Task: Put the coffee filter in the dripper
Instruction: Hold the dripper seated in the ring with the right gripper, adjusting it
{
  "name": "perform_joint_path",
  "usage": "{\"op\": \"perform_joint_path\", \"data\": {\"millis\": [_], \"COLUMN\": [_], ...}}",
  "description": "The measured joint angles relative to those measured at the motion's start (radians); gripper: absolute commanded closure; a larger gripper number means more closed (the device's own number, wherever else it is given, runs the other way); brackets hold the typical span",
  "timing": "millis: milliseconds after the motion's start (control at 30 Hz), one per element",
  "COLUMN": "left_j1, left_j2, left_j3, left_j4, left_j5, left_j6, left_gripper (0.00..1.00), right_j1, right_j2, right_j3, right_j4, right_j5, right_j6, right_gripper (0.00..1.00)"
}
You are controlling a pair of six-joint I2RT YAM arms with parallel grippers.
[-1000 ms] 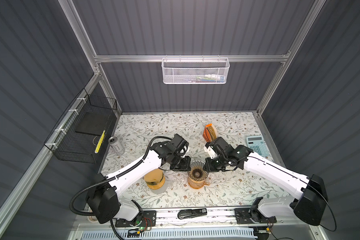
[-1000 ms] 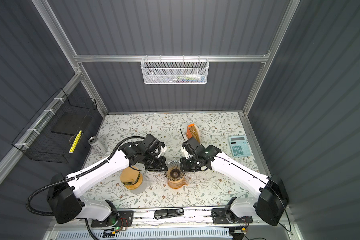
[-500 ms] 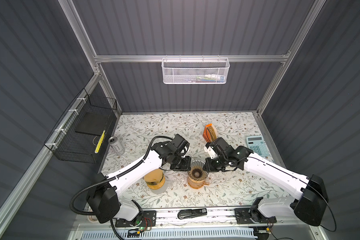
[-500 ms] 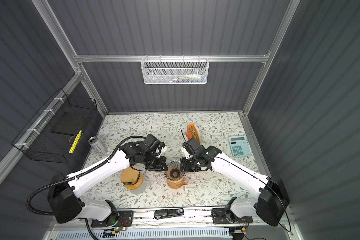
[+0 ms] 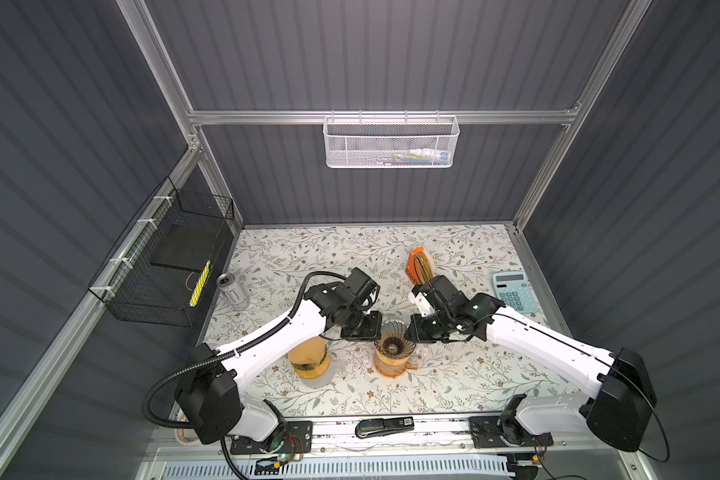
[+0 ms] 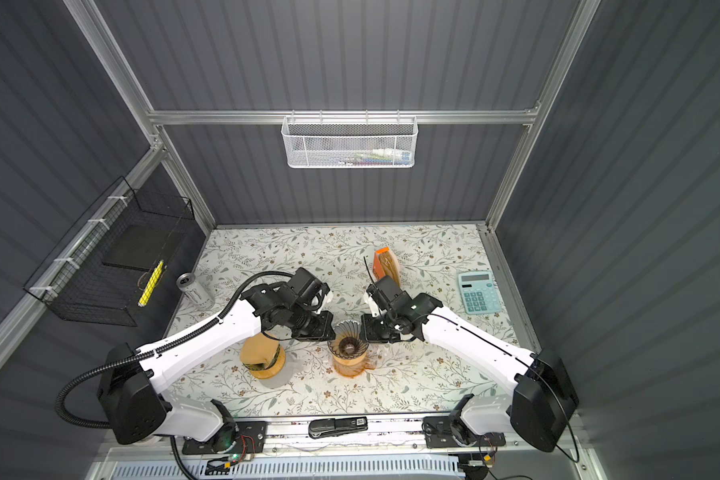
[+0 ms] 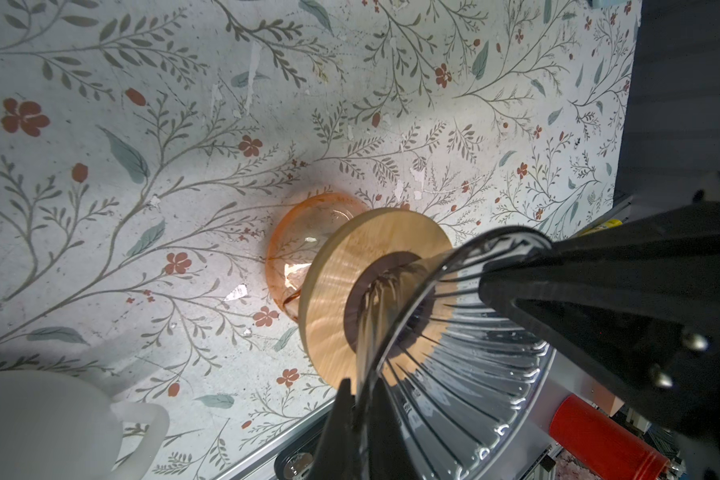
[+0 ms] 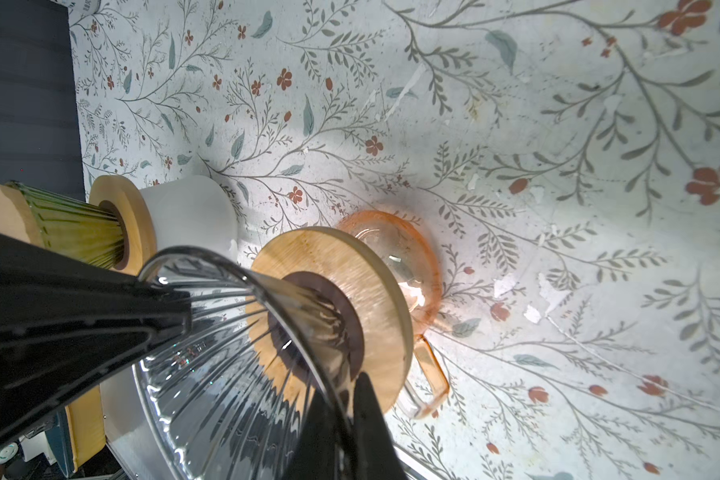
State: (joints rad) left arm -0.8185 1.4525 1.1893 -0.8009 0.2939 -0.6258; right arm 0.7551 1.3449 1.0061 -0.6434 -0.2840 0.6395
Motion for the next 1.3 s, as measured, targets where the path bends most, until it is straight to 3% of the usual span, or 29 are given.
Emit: {"op": "perform_joint_path", "data": {"millis": [867,1233,1300], "left_j1": [0.000,-0.001,-0.002], "left_j2": [0.009,0.039,0.046], "left_j3": [-0.008,0.063,0.073], "left_j4": [0.015,-0.053,-0.065], "left_j5": [-0.034,-0.096,-0.098], "left_j6": [-0.011,-0.003,-0.001], "left_gripper": [1.00,1.00,0.94], "right_j1": [0.000,-0.002,-0.002], "right_j2": [0.026,0.085,0.088], "right_j3": [0.019,0.102,0.107], "right_j4": [0.009,-0.056,-0.064], "right_j5": [0.011,0.021,0.021], "right_j6": [-0.007,-0.036,-0.038], "right_gripper": [1.00,1.00,1.00]}}
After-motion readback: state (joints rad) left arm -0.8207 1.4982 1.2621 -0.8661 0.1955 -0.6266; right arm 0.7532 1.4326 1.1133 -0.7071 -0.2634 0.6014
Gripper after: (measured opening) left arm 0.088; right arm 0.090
